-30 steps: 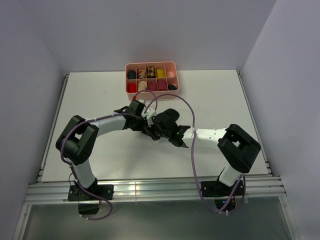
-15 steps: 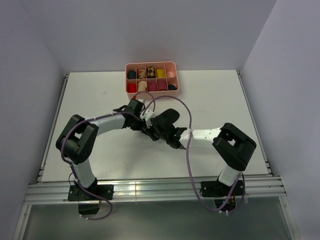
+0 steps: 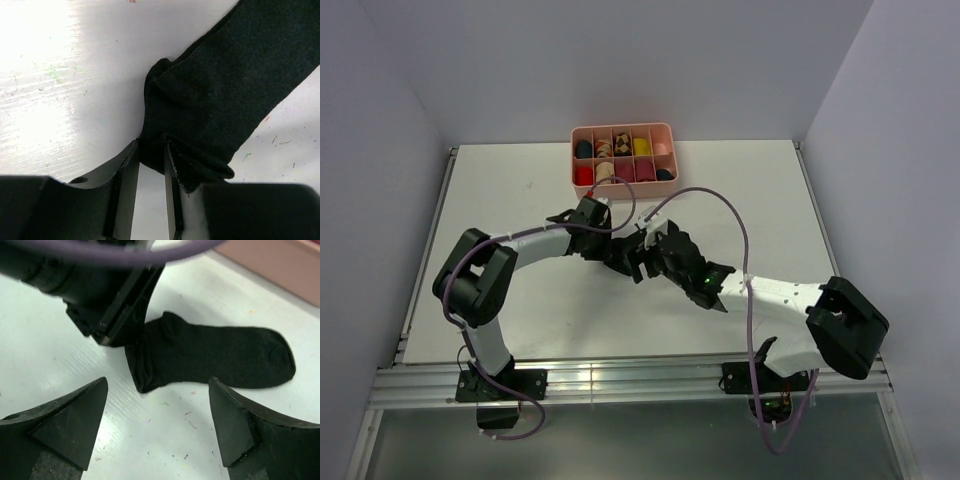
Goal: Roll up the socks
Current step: Roll the sock at the center of the board.
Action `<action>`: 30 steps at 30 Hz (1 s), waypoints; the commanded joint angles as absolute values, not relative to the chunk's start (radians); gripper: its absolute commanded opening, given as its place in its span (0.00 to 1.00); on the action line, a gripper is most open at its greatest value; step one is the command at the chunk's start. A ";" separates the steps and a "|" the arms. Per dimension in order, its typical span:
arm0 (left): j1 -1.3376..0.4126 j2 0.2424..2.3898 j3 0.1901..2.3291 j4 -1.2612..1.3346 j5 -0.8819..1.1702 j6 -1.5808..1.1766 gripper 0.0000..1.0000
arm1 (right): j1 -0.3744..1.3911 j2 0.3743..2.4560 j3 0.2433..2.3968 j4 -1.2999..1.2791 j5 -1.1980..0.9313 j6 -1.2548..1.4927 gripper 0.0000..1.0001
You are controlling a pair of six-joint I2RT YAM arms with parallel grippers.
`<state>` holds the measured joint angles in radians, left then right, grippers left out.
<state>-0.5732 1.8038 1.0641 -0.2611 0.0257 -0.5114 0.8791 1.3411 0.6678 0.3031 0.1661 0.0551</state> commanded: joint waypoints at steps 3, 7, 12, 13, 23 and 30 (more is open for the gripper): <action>-0.560 1.870 1.071 -0.376 -0.025 -0.448 0.31 | 0.882 1.382 0.640 0.379 0.072 0.011 0.85; -0.548 1.881 1.086 -0.379 -0.017 -0.431 0.31 | 0.907 1.468 0.689 0.370 0.075 -0.095 0.79; -0.545 1.901 1.118 -0.394 -0.012 -0.400 0.31 | 0.965 1.563 0.747 0.382 0.146 -0.173 0.74; -0.545 1.905 1.123 -0.400 -0.012 -0.394 0.31 | 0.972 1.575 0.756 0.385 0.153 -0.193 0.74; -0.541 1.925 1.149 -0.413 -0.009 -0.374 0.31 | 1.019 1.726 0.838 0.402 0.248 -0.249 0.67; -0.541 1.925 1.147 -0.417 -0.009 -0.370 0.31 | 0.999 1.790 0.859 0.414 0.265 -0.235 0.63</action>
